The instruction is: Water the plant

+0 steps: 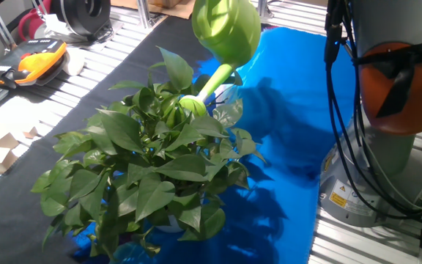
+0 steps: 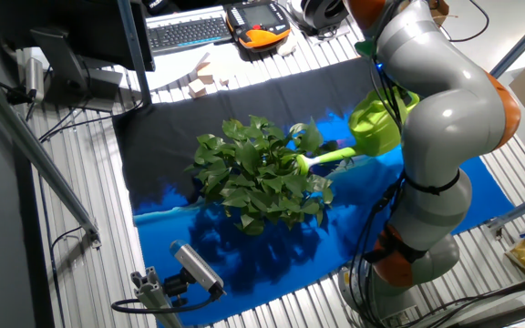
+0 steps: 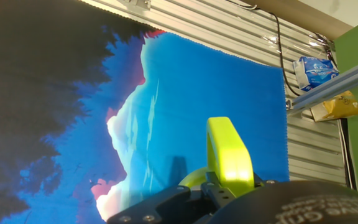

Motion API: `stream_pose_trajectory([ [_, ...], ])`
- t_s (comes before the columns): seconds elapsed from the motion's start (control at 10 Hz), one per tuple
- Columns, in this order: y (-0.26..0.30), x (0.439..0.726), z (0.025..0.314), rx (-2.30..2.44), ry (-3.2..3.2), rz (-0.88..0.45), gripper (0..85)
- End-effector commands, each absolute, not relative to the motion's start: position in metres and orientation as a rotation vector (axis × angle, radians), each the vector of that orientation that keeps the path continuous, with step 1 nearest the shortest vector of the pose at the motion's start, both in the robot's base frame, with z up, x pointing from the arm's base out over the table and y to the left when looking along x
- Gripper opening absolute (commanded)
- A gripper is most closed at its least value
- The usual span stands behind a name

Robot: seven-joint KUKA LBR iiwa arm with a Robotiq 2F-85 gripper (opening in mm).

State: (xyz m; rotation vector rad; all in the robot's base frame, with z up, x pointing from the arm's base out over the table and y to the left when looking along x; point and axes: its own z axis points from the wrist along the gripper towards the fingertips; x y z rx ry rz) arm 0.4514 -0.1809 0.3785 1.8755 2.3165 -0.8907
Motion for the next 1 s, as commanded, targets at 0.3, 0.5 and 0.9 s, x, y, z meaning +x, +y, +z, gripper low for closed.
stream_pose_trajectory([
  [0.3,-0.1810,0.4517,0.3784,1.870,2.322,-0.887,0.0],
  [0.5,-0.1806,0.4509,0.3786,1.868,2.321,-0.892,0.0],
  [0.9,-0.1805,0.4501,0.3787,1.857,2.337,-0.868,0.0],
])
